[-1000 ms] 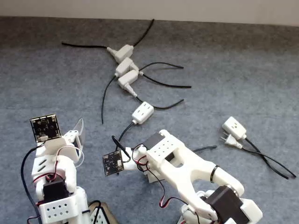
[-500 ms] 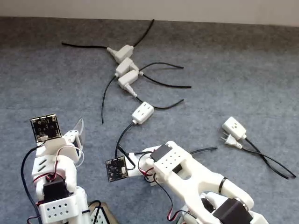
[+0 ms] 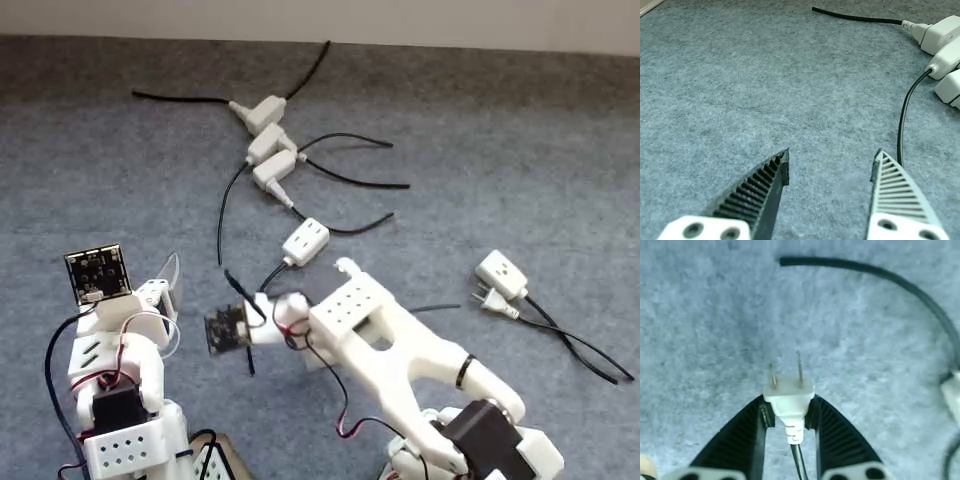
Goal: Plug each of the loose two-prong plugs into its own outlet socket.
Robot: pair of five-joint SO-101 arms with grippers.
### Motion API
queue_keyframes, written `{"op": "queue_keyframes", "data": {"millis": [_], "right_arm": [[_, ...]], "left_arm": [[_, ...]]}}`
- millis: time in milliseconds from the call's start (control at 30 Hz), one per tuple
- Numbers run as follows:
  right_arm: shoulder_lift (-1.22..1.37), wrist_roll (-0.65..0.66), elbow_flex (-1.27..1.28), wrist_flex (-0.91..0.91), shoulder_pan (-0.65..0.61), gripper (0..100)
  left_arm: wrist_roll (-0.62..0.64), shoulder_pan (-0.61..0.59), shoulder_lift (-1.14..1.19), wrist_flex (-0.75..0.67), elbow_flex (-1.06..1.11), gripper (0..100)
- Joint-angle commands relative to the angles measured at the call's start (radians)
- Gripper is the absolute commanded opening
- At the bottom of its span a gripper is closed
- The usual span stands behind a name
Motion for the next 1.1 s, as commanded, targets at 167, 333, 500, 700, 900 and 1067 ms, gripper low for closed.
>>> {"op": "queue_keyframes", "data": {"millis": [167, 333, 500, 700, 900, 1067], "right_arm": [[-0.012, -0.06, -0.584, 0.22, 0.15, 0.8], [-0.016, -0.166, -0.665, 0.314, 0.18, 0.8], [-0.007, -0.29, -0.665, 0.317, 0.239, 0.8], [-0.012, -0.299, -0.631, 0.317, 0.302, 0.8], [-0.013, -0.301, -0.496, 0.231, 0.298, 0.8], [-0.013, -0.301, -0.398, 0.143, 0.282, 0.8]], "left_arm": [[-0.003, 0.07, -0.015, -0.005, -0.004, 27], [-0.005, 0.234, -0.015, -0.006, -0.007, 27], [-0.002, 0.409, -0.015, -0.166, 0.007, 27], [0.0, 0.504, -0.015, -0.325, 0.013, 27], [0.135, 0.564, -0.015, -0.41, 0.015, 27], [0.16, 0.657, -0.012, -0.465, 0.015, 27]]}}
